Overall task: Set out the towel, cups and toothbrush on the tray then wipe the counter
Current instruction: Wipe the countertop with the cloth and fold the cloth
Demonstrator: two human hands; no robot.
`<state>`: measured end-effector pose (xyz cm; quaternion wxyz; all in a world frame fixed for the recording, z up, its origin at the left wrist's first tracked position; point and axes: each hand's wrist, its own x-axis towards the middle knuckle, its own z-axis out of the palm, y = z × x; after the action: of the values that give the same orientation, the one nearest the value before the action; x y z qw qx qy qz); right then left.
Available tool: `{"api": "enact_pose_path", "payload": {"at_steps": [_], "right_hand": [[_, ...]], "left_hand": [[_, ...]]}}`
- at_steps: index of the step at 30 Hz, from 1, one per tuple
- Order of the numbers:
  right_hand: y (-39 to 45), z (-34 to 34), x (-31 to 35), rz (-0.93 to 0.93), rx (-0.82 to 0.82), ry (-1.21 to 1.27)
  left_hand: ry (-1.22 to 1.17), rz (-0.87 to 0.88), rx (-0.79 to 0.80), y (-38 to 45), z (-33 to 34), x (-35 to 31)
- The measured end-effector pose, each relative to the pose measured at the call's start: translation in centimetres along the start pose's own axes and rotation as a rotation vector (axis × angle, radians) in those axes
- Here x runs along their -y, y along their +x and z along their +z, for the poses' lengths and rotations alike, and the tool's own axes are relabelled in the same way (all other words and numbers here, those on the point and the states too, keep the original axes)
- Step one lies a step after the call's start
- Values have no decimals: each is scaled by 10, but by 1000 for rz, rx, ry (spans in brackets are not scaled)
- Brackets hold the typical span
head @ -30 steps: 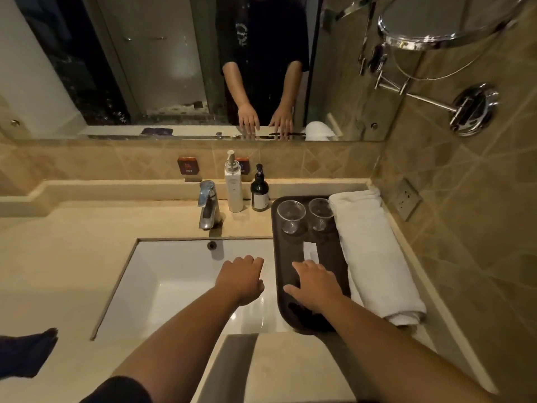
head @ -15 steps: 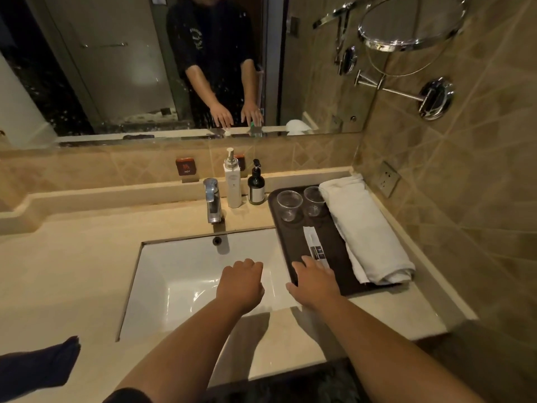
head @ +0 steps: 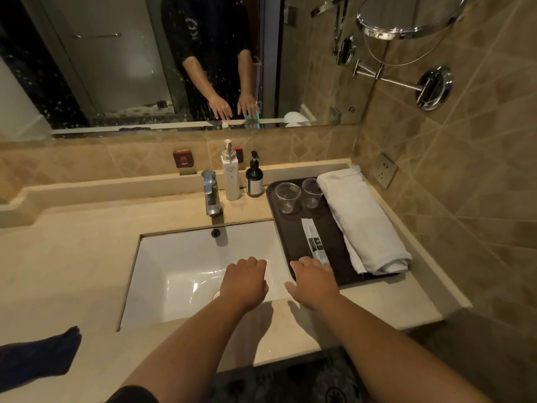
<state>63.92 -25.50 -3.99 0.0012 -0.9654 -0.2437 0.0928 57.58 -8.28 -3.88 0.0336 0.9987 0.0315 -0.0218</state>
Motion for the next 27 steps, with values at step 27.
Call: {"api": "enact_pose_path", "payload": {"at_steps": [27], "right_hand": [[17, -7, 302, -656, -29, -8]], "left_hand": [[-20, -724, -64, -230, -31, 234]]}}
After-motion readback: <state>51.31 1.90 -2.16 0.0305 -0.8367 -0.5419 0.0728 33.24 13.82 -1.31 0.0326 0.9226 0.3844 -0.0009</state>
